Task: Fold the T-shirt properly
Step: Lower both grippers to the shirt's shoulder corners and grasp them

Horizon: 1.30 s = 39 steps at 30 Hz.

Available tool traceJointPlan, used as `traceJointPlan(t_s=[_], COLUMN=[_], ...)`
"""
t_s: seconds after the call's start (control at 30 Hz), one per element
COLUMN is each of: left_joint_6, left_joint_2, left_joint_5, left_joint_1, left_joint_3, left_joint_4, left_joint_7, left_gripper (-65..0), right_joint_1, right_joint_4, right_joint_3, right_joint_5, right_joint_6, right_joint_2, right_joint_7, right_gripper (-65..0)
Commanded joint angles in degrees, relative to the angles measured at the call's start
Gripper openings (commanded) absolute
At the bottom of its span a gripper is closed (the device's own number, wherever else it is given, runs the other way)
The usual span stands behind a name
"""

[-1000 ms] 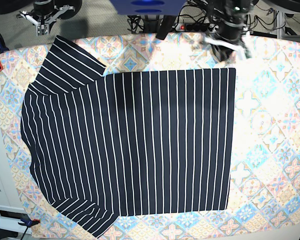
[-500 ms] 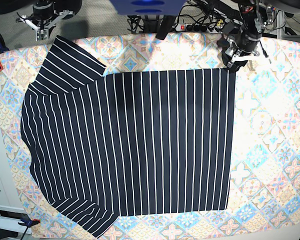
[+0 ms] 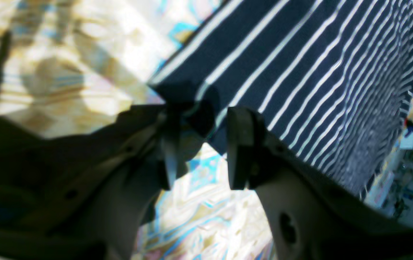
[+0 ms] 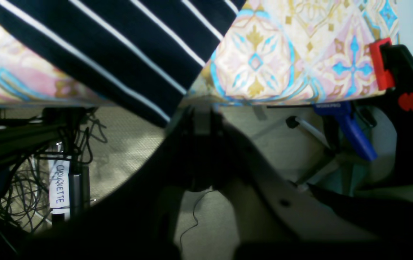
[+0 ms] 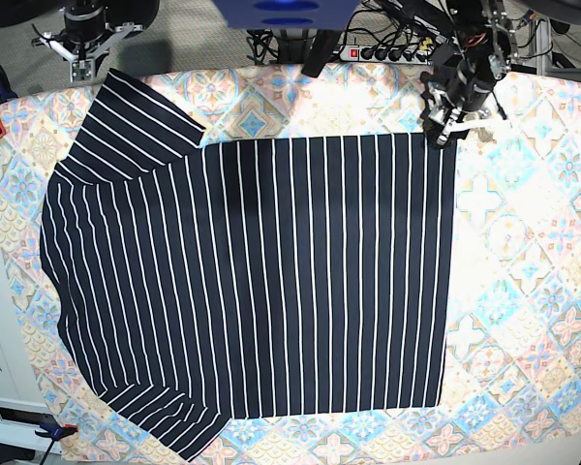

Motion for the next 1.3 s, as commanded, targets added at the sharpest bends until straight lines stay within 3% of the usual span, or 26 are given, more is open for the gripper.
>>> traceJointPlan(t_s=[0.0,0.37,0.47,0.63,0.77,0.9,1.07,1.27], left_joint_6=[-0.12,-0.12,-0.21,-0.30,-0.30,-0.30,-0.30,-0.30], left_joint_2=[-0.22,0.84,0.84,0.58,0.66,0.58,0.49,0.49], left_joint_5=[-0.02,0.16,0.16,0.07,0.16,0.16,0.16,0.24], left_joint_1=[-0.03,-5.31,-5.40,-5.40,-5.40,-5.40,-5.40,-5.31], left_joint_3=[-0.07,0.19,0.36,2.39,2.39,2.39,2.39,2.39], left_joint_4=[0.42,-5.38,-5.29,-5.38,-5.38,-5.47,-5.47,-5.47], left_joint_7=[0.37,0.81,0.81,0.81,0.81,0.81,0.81,0.81], left_gripper=[-43.4,-43.9,-50.3,-64.4,-65.0,-65.0,-65.0,-65.0], right_joint_1=[-0.76,1.70,3.81,5.74,7.33,9.00,9.17,14.54], right_joint_4=[0.83,0.83,0.74,0.57,0.39,-0.67,-1.02,-4.71], right_joint_3=[0.33,0.33,0.33,0.33,0.25,0.16,0.25,3.50], right_joint_5=[-0.17,0.10,0.19,0.19,0.19,0.89,10.91,24.80], right_joint_6=[-0.32,-0.32,-0.32,-0.32,-0.32,-0.32,-0.32,-0.32], right_joint_2=[0.44,0.44,0.44,0.44,0.44,0.44,0.79,0.88], right_joint_7=[0.94,-3.98,-3.98,-3.98,-3.98,-4.07,-4.86,-11.81], right_gripper=[-65.0,-64.7,-63.9,-53.7,-45.8,-43.3,-43.2,-38.1])
